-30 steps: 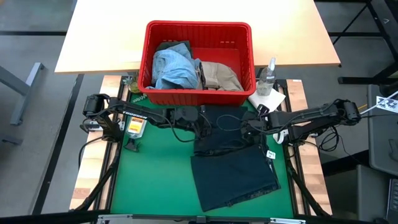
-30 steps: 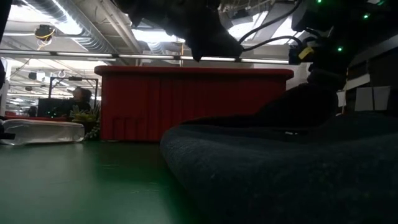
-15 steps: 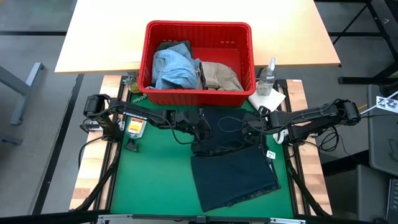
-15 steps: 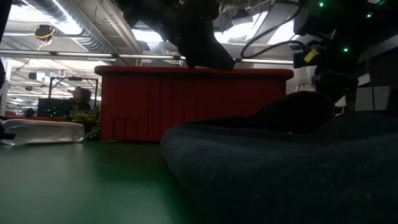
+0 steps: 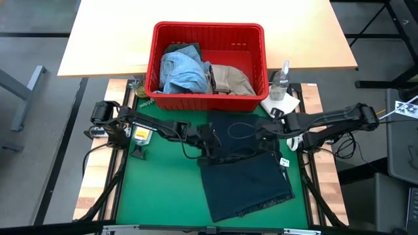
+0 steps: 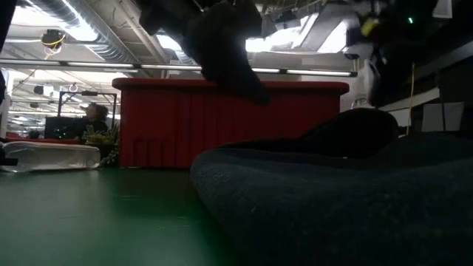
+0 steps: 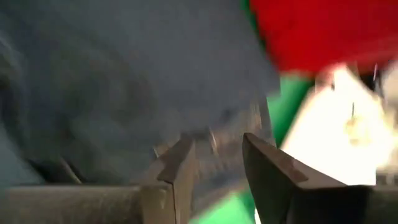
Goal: Fold laundry
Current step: Fold the dark blue jeans
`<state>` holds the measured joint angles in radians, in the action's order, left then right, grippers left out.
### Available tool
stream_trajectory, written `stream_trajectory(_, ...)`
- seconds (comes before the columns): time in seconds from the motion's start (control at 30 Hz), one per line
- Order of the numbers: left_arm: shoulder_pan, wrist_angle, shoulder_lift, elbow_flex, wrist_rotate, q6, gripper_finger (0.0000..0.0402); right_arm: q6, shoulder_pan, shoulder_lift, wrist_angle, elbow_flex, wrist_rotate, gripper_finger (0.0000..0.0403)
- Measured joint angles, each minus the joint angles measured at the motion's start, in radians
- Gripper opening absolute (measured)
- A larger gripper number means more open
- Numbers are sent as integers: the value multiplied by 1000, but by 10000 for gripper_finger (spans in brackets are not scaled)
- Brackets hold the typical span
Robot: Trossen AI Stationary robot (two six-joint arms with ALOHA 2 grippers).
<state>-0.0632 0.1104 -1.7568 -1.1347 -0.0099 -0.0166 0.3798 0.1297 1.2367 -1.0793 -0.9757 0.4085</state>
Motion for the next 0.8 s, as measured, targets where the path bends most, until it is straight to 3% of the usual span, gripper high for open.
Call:
stream_trajectory(0.13, -6, 39, -7, 0, -3, -1, 101, -83, 58, 4, 172, -6, 76, 134)
stream_trajectory(0.23, -10, 42, -22, 0, -4, -7, 101, -137, 89, 29, 281, 15, 74, 134)
stream_trajectory(0.8, -58, 135, -183, -3, -14, -5, 101, -148, 178, 315, 344, 174, -137, 134)
